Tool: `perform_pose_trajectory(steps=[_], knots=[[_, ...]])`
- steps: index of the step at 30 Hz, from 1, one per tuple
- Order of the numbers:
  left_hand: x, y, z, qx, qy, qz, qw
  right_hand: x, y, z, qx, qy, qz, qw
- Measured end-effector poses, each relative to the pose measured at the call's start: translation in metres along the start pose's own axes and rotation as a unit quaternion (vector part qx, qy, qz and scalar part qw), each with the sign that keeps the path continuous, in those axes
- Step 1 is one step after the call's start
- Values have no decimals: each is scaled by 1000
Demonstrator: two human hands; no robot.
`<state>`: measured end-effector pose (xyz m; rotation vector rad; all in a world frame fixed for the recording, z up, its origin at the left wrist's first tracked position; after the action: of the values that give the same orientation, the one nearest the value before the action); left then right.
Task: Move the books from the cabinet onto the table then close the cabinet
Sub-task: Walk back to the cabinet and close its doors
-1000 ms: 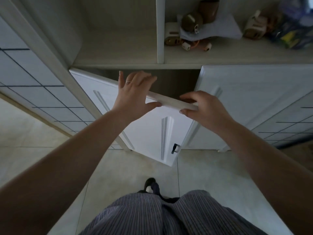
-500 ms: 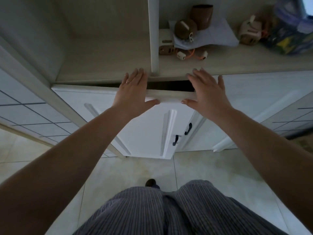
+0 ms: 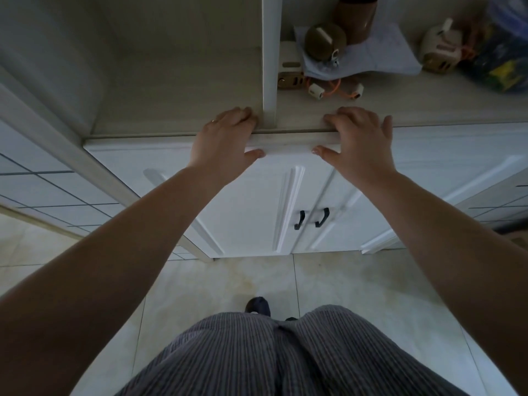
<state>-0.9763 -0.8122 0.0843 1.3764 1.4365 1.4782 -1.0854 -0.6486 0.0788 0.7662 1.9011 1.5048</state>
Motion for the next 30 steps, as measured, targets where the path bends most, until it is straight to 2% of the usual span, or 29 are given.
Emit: perform_pose_trajectory(steps=[14,30], knots=[[-4,-4,-2,24,16,2,1000,3,-5,0,46,-1,5,999],[8,-6,3,-14,33,-47,998,0,-7,14,-16,59,62,996]])
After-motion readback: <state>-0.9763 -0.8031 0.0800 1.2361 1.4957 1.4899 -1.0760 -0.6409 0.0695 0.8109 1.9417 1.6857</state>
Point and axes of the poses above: each hand's wrist, its own z-axis away from the middle knuckle, its own y-axis out of the back of the hand, x = y × z, the point moved 9 cm from there along -z, towards the middle knuckle, and after that the axes turned 5 degrees about z, right-handed, at the moved point
